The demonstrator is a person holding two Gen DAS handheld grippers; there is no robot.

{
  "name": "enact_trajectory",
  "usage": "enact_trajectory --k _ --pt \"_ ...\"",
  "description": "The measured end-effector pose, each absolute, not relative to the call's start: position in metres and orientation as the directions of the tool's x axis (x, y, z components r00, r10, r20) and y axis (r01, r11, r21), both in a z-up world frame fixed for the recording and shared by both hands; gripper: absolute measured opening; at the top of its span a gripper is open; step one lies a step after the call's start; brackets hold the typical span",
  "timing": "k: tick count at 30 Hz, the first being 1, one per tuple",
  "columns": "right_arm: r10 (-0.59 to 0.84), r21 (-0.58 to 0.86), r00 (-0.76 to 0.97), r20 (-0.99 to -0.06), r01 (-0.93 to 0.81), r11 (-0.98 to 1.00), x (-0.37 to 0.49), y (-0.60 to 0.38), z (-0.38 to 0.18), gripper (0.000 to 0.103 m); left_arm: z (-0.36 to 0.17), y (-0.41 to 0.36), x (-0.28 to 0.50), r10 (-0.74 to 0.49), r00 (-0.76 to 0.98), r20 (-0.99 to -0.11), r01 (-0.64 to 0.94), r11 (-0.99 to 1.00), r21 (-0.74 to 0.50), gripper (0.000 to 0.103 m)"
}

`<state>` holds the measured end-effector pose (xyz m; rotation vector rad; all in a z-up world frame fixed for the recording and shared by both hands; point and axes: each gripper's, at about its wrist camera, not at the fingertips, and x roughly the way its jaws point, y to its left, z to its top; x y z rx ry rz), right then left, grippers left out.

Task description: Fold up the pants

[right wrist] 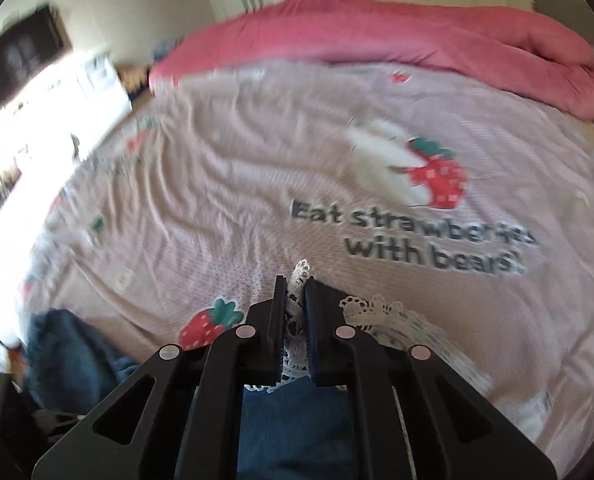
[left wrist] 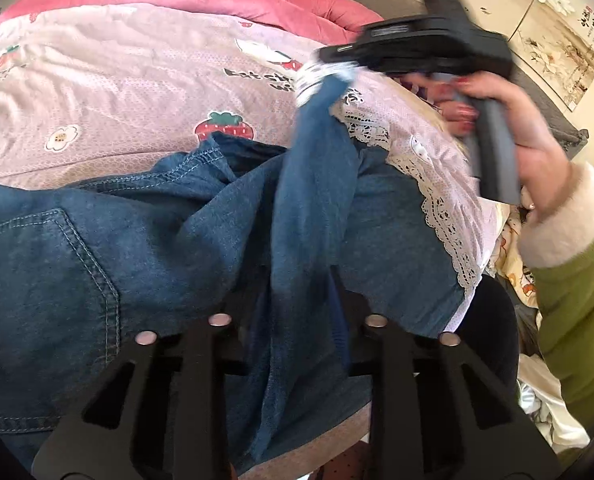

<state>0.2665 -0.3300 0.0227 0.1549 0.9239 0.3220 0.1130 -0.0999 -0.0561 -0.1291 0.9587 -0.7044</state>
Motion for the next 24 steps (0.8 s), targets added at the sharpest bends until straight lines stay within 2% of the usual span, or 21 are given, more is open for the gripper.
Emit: enact_trajectory --k 4,10,15,20,24 --pt "0.359 0.316 0.603 -0.712 -0.181 0.931 0.226 -0.367 0.043 0.008 -0.054 -0.104 0.112 -0.593 0.375 -0.713 0.499 0.777 -0.384 0.011" --pt "0.369 0.367 0.620 -0.692 -0.138 0.920 0.157 -0.412 0.043 0.008 -0.046 -0.110 0.098 -0.546 0.395 -0.739 0.521 0.796 -0.309 0.010" --pt "0.365 0.382 0.591 -0.719 -0.104 0.918 0.104 -0.430 0.015 0.008 -0.043 -0.111 0.085 -0.487 0.423 -0.764 0.540 0.813 -0.219 0.010" --pt "0.379 0.409 0.529 -0.759 -0.065 0.910 0.068 -0.439 -0.025 0.008 -0.045 -0.113 0.074 -0.472 0.418 -0.776 0.557 0.808 -0.192 0.010" --pt "0.403 0.421 0.522 -0.752 -0.090 0.902 0.053 -0.437 -0.033 0.011 -0.045 -0.116 0.066 -0.471 0.410 -0.781 0.574 0.799 -0.181 0.010"
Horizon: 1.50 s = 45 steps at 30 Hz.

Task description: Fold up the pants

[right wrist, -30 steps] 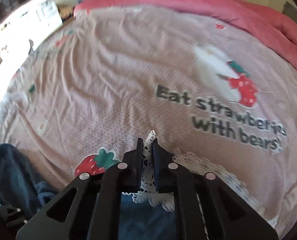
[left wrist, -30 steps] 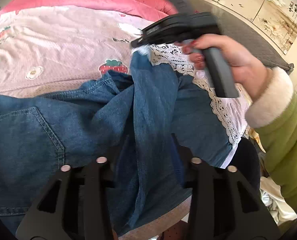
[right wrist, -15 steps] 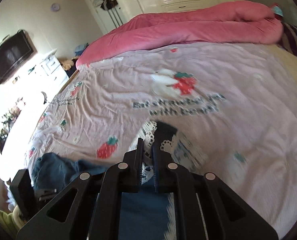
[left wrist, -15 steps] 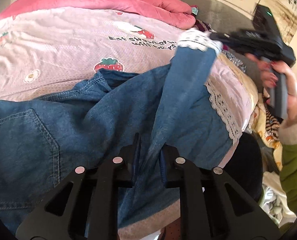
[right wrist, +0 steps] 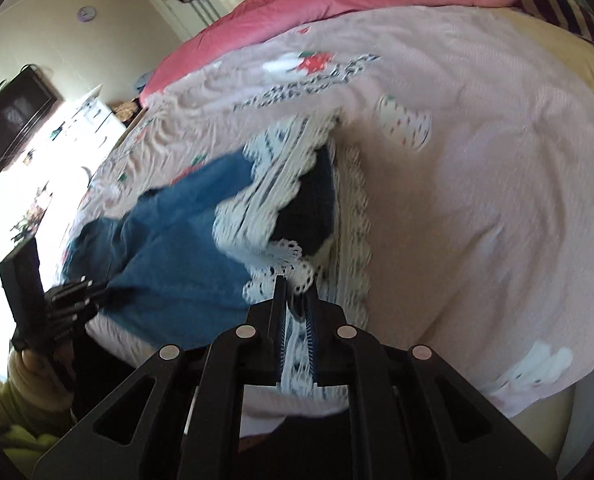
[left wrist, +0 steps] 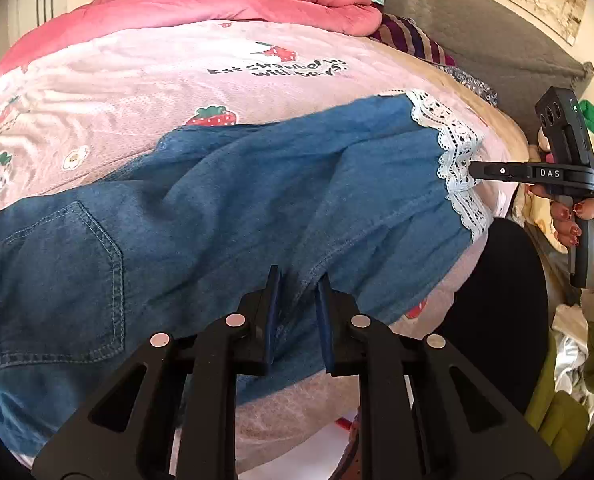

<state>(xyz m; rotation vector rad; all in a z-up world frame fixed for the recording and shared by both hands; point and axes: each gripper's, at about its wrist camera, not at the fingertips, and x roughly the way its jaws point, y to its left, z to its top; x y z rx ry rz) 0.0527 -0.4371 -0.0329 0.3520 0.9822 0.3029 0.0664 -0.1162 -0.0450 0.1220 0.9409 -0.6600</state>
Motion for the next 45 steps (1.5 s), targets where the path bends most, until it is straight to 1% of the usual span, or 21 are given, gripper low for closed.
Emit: enact_trajectory --k 3,5,7,9,10,11,12,13,17,21,30,31,33,35,36,37,39,40,41,44,45 --pt "0.414 0.424 0.522 -0.746 -0.107 0.899 0.051 -0.437 -0.032 0.011 -0.045 -0.120 0.063 -0.463 0.411 -0.785 0.581 0.797 -0.165 0.010" --pt "0.428 0.430 0.512 -0.745 -0.122 0.895 0.052 -0.434 -0.034 0.015 -0.044 -0.122 0.063 -0.459 0.414 -0.786 0.583 0.797 -0.159 0.010" --pt "0.443 0.440 0.504 -0.741 -0.135 0.888 0.053 -0.433 -0.036 0.032 -0.043 -0.124 0.064 -0.456 0.418 -0.786 0.584 0.797 -0.153 0.010" --pt "0.437 0.429 0.503 -0.746 -0.139 0.893 0.054 -0.431 -0.037 0.030 -0.043 -0.126 0.064 -0.448 0.423 -0.787 0.587 0.798 -0.139 0.010" --pt "0.435 0.426 0.501 -0.748 -0.139 0.894 0.055 -0.430 -0.037 0.019 -0.043 -0.128 0.065 -0.440 0.426 -0.791 0.588 0.799 -0.128 0.010" --pt "0.440 0.429 0.496 -0.748 -0.144 0.892 0.055 -0.431 -0.036 0.011 -0.043 -0.127 0.065 -0.431 0.430 -0.794 0.587 0.801 -0.116 0.006" --pt "0.450 0.432 0.492 -0.745 -0.158 0.888 0.052 -0.433 -0.034 0.008 -0.043 -0.127 0.065 -0.425 0.429 -0.797 0.589 0.801 -0.110 0.002" --pt "0.448 0.423 0.495 -0.745 -0.169 0.890 0.047 -0.436 -0.031 0.008 -0.043 -0.126 0.065 -0.423 0.425 -0.801 0.592 0.799 -0.108 0.000" --pt "0.457 0.421 0.483 -0.747 -0.188 0.887 0.038 -0.447 -0.028 0.008 -0.040 -0.117 0.061 -0.410 0.431 -0.804 0.606 0.792 -0.079 0.000" --pt "0.451 0.419 0.435 -0.779 -0.174 0.891 0.036 -0.453 -0.045 0.008 -0.047 -0.117 0.051 -0.400 0.411 -0.819 0.625 0.778 -0.066 0.000" --pt "0.471 0.434 0.427 -0.772 -0.187 0.881 0.020 -0.451 -0.053 0.009 -0.053 -0.107 0.036 -0.389 0.408 -0.826 0.627 0.777 -0.056 0.000" --pt "0.469 0.437 0.420 -0.777 -0.176 0.882 0.020 -0.452 -0.057 0.012 -0.053 -0.107 0.035 -0.389 0.409 -0.826 0.628 0.776 -0.055 0.000" --pt "0.462 0.441 0.416 -0.783 -0.152 0.885 0.020 -0.453 -0.061 0.014 -0.054 -0.105 0.034 -0.385 0.412 -0.826 0.623 0.780 -0.053 0.000" --pt "0.477 0.460 0.439 -0.762 -0.152 0.875 0.017 -0.456 -0.057 0.014 -0.052 -0.104 0.032 -0.384 0.420 -0.823 0.625 0.780 -0.045 0.000" --pt "0.481 0.464 0.449 -0.753 -0.157 0.872 0.015 -0.456 -0.055 0.018 -0.051 -0.104 0.031 -0.385 0.424 -0.820 0.628 0.777 -0.040 0.000" --pt "0.487 0.468 0.455 -0.745 -0.164 0.868 0.014 -0.456 -0.053 0.025 -0.049 -0.105 0.029 -0.385 0.430 -0.816 0.633 0.773 -0.031 0.000" --pt "0.493 0.475 0.451 -0.744 -0.162 0.865 0.016 -0.455 -0.054 0.030 -0.047 -0.109 0.029 -0.387 0.441 -0.810 0.647 0.762 -0.011 0.004" --pt "0.493 0.478 0.442 -0.750 -0.154 0.865 0.018 -0.455 -0.056 0.030 -0.047 -0.112 0.029 -0.392 0.440 -0.808 0.655 0.756 -0.010 0.010" --pt "0.488 0.478 0.439 -0.754 -0.143 0.867 0.020 -0.455 -0.058 0.030 -0.047 -0.115 0.030 -0.397 0.440 -0.806 0.659 0.752 -0.010 0.013" --pt "0.490 0.484 0.440 -0.752 -0.135 0.864 0.022 -0.455 -0.060 0.030 -0.050 -0.124 0.032 -0.398 0.444 -0.803 0.670 0.742 0.003 0.013" --pt "0.481 0.474 0.441 -0.758 -0.136 0.870 0.022 -0.454 -0.060 0.027 -0.052 -0.127 0.032 -0.394 0.447 -0.803 0.673 0.739 0.012 0.013"
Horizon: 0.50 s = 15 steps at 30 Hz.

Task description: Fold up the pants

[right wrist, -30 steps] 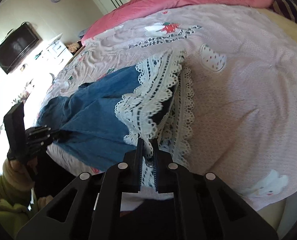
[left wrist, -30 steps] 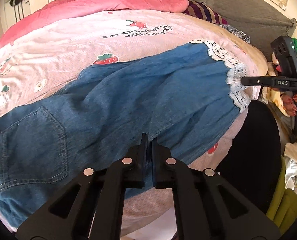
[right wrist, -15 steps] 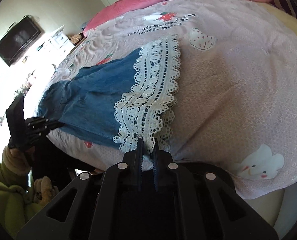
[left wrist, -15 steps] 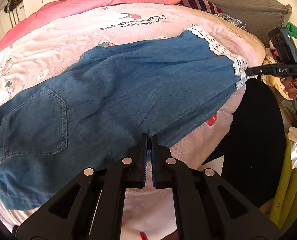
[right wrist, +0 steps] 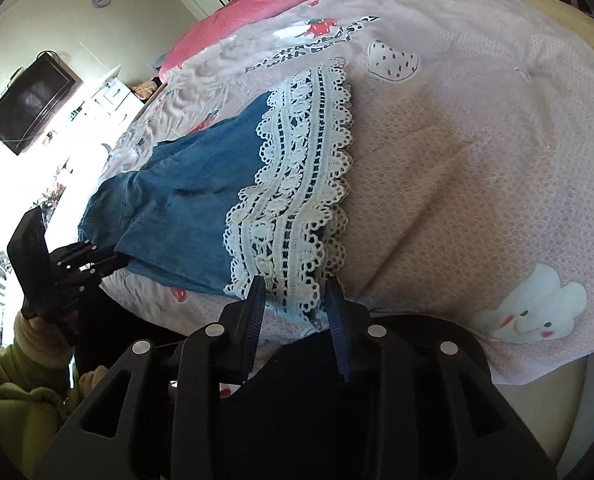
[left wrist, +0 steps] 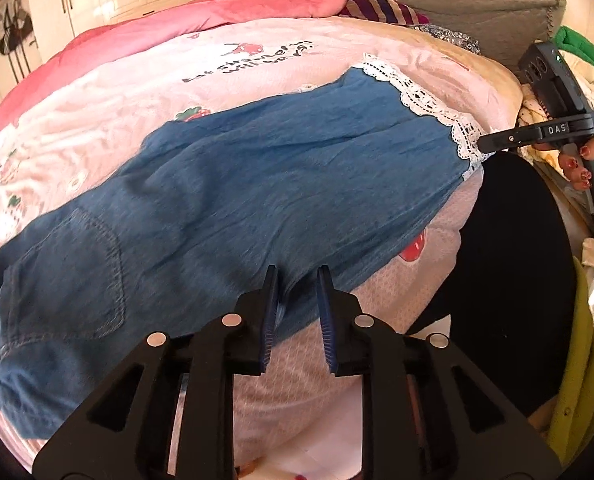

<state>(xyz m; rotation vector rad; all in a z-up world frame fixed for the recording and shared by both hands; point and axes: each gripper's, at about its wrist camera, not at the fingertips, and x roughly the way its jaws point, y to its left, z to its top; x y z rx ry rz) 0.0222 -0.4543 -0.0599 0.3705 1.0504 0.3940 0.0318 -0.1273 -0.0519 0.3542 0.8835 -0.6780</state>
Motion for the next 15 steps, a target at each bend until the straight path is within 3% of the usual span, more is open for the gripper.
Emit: enact_trajectory --k 1,3,5,15 --pt "0.470 0.460 0.439 -0.766 -0.136 0.877 0.023 -0.453 -0.060 0.019 -0.053 -0.130 0.032 -0.392 0.448 -0.803 0.675 0.738 0.016 0.012" --pt "0.454 0.442 0.433 -0.779 -0.135 0.887 0.023 -0.453 -0.061 0.014 -0.056 -0.130 0.033 -0.390 0.446 -0.806 0.669 0.743 0.011 0.000" --pt "0.456 0.440 0.436 -0.776 -0.142 0.886 0.022 -0.456 -0.057 0.011 -0.054 -0.128 0.033 -0.392 0.440 -0.808 0.671 0.741 0.005 0.000" --pt "0.439 0.430 0.426 -0.791 -0.124 0.894 0.022 -0.454 -0.057 0.015 -0.055 -0.126 0.012 -0.385 0.436 -0.813 0.712 0.701 0.050 0.000"
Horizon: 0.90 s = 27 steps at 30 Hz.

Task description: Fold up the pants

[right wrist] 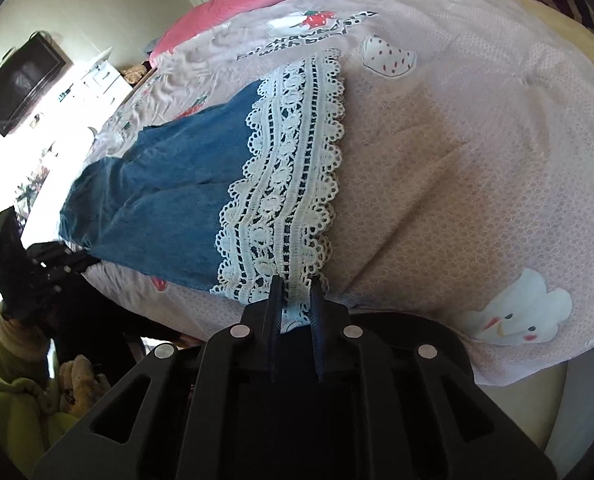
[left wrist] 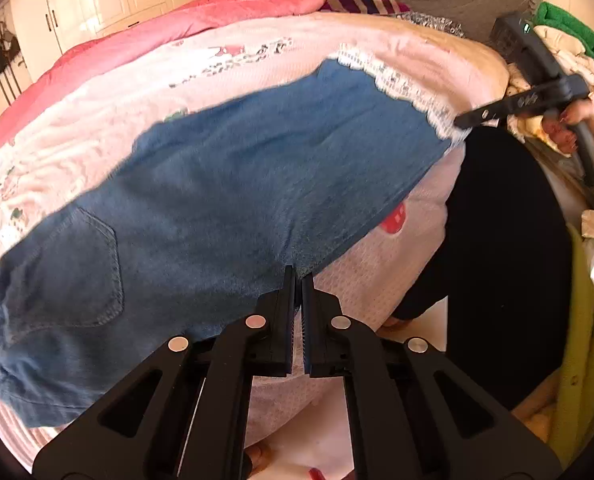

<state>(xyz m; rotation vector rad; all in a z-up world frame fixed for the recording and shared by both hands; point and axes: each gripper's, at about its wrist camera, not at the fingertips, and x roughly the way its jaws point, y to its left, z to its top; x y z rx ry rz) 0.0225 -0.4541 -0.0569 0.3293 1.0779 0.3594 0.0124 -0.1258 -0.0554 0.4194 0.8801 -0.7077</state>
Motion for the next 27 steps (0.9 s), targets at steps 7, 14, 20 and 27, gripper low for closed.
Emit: enact_trajectory --k 7,14,20,27 --pt "0.458 0.469 0.556 -0.694 -0.133 0.873 0.016 -0.461 -0.007 0.038 -0.062 -0.119 0.014 -0.390 0.412 -0.823 0.705 0.709 0.018 0.004" --pt "0.497 0.398 0.479 -0.723 -0.299 0.867 0.061 -0.389 -0.013 0.041 -0.038 -0.099 0.002 -0.410 0.438 -0.800 0.685 0.729 0.001 0.017" --pt "0.371 0.292 0.446 -0.814 -0.237 0.926 0.085 -0.385 -0.046 0.042 -0.014 -0.072 0.031 -0.343 0.542 -0.767 0.567 0.823 0.033 0.036" --pt "0.353 0.285 0.453 -0.819 -0.214 0.934 0.085 -0.381 -0.034 0.043 -0.035 -0.036 0.078 -0.104 0.623 -0.775 0.323 0.937 0.135 0.047"
